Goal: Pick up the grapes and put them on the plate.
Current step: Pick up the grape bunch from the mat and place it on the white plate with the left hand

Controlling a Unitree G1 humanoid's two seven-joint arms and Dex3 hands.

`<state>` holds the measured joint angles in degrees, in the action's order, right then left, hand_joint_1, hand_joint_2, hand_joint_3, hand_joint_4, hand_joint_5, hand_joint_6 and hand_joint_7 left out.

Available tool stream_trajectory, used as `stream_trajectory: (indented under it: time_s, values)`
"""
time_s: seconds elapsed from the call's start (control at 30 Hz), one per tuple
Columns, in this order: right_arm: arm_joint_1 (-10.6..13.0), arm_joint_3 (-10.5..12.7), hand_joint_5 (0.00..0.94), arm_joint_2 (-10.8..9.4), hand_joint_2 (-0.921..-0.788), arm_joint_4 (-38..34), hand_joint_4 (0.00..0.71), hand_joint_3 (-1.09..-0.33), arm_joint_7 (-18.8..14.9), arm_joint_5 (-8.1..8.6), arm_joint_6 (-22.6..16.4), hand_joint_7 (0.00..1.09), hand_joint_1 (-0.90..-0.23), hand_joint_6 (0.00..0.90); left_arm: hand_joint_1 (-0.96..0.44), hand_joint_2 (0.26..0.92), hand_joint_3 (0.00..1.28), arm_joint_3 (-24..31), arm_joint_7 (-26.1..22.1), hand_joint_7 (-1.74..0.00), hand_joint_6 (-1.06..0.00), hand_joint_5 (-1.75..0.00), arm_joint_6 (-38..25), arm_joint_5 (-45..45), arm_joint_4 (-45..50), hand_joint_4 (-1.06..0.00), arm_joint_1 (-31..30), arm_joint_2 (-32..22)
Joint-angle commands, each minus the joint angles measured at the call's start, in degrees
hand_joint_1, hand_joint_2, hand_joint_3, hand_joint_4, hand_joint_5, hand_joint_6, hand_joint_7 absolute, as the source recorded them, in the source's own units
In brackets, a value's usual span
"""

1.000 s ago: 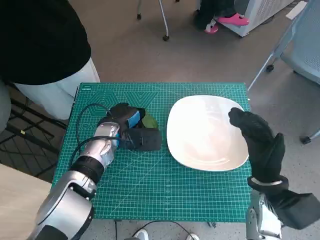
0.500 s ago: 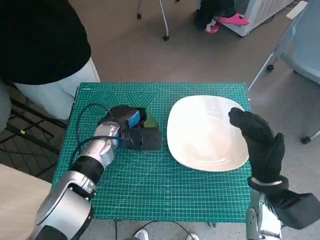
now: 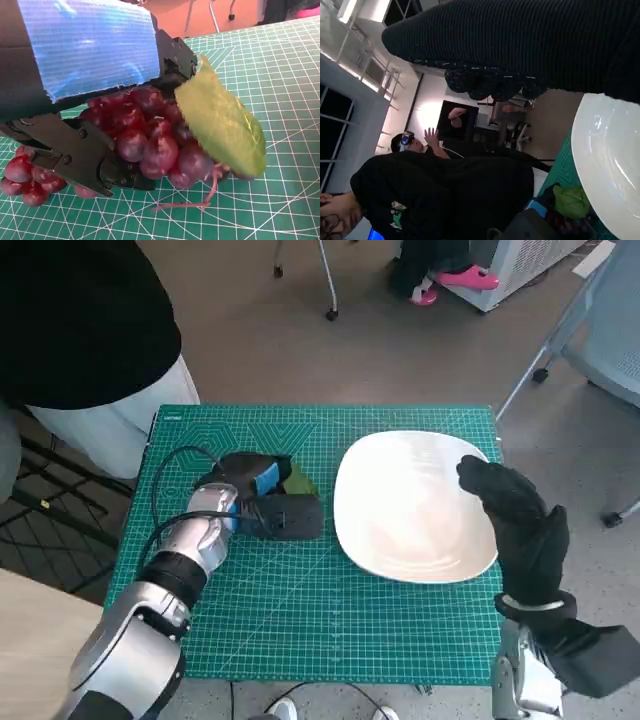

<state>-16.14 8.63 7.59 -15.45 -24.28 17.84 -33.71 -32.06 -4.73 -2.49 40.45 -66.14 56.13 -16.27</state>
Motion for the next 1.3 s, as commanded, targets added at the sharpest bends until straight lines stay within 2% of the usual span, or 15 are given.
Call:
stream_trajectory:
  time_s: [0.03,0.23,0.4,0.63,0.83,1.07,1.3]
  values:
    - [0.9,0.0,0.001,-0.2,-0.921,-0.5,0.543,-0.884,0.1,-0.12,0.5,0.54,-0.607,0.187,0.00,0.921,0.24,-0.3,-1.0,-1.21,-0.49,-1.52,-0.3,0.3,1.1,-0.45,-1.2,-1.0]
    - [0.9,-0.1,0.001,-0.3,-0.921,-0.4,0.543,-0.884,0.1,-0.02,0.5,0.54,-0.607,0.186,0.00,0.921,0.23,0.3,-2.6,-1.31,-0.48,-1.39,-1.1,-0.1,4.8,-0.47,-1.3,-2.0]
    - [0.7,0.0,0.001,-0.3,-0.921,-0.7,0.543,-0.885,-0.1,0.11,0.4,0.54,-0.607,0.186,0.00,0.921,0.20,1.2,-4.4,-1.33,-0.50,-1.30,-2.6,-0.4,10.8,-0.52,-2.3,-3.4]
    - [0.7,0.0,0.000,-0.5,-0.921,-1.0,0.543,-0.885,0.0,0.12,0.3,0.54,-0.607,0.185,0.00,0.921,0.15,3.7,-8.8,-1.27,-0.52,-1.25,-7.0,-0.1,27.8,-0.61,-6.5,-7.2]
    - [0.5,0.1,0.001,-0.5,-0.921,-1.2,0.544,-0.884,0.1,0.13,0.2,0.54,-0.611,0.186,0.00,0.921,0.13,6.7,-11.9,-1.17,-0.55,-1.29,-9.9,0.5,44.2,-0.64,-10.9,-10.9]
    - [0.5,0.0,0.001,-0.8,-0.921,-1.2,0.545,-0.884,0.4,-0.12,0.0,0.54,-0.614,0.188,0.00,0.921,0.13,10.3,-12.1,-1.24,-0.53,-1.22,-9.8,0.7,56.8,-0.64,-15.0,-13.9]
    - [0.3,0.0,0.001,-1.1,-0.921,-1.5,0.545,-0.883,0.7,-0.34,-0.2,0.53,-0.614,0.189,0.00,0.921,0.13,13.2,-11.4,-1.27,-0.56,-1.18,-9.0,0.5,63.9,-0.62,-17.8,-14.7]
